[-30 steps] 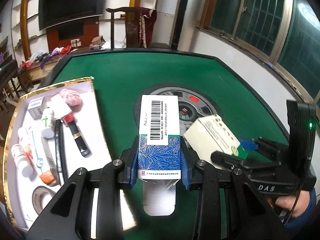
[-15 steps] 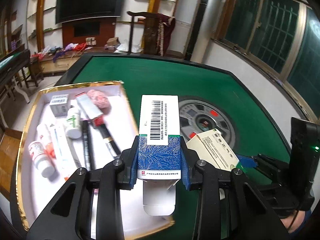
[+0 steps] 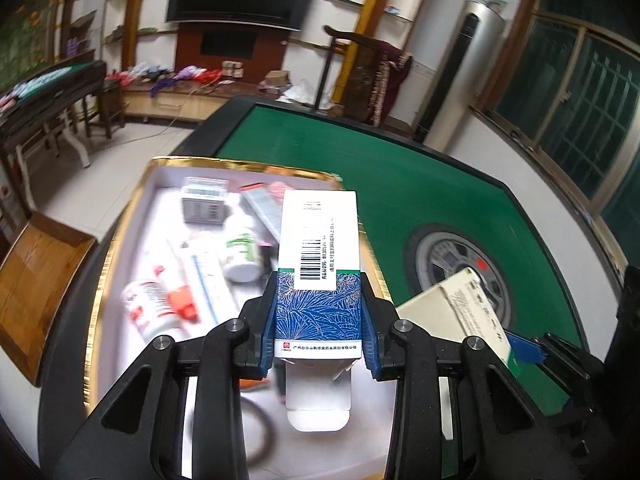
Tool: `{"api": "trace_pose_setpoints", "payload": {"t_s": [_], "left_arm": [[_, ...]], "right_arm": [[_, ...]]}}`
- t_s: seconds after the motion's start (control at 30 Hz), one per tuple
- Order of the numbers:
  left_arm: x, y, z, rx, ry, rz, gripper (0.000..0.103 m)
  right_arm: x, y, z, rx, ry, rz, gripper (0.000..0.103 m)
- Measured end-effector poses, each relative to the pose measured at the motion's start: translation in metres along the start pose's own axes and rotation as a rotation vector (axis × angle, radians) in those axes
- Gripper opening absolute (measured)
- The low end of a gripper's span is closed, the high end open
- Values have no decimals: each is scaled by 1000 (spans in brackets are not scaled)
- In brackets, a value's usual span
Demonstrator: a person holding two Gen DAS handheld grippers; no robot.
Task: Organize objects
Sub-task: 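Lift both boxes and carry them over the white tray, then lower both boxes into the white tray and open both tools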
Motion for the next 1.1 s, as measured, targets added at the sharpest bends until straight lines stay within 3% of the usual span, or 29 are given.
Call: {"api": "trace_pose_setpoints", "payload": {"t_s": [0.23, 0.63, 1.1], "left_arm": [[2, 0, -35, 69, -48, -11, 34], [-2, 3, -50, 77, -87, -34, 34], [-15, 15, -59, 77, -125, -105, 34]], "right_arm": [[-18, -6, -30, 40, -17, -12, 70], [-32, 8, -69, 138, -5, -17, 70], [-50, 25, -71, 113, -20, -92, 70]]}}
Point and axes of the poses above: each gripper's, at about its wrist camera, not at the fingertips, and x roughly against the way its jaws point, z to its right, y to its underside, the point moved 10 cm from there along -x, roughly the way its jaws point, and after that the axes turned 9 degrees about y, right-handed, at the moved point
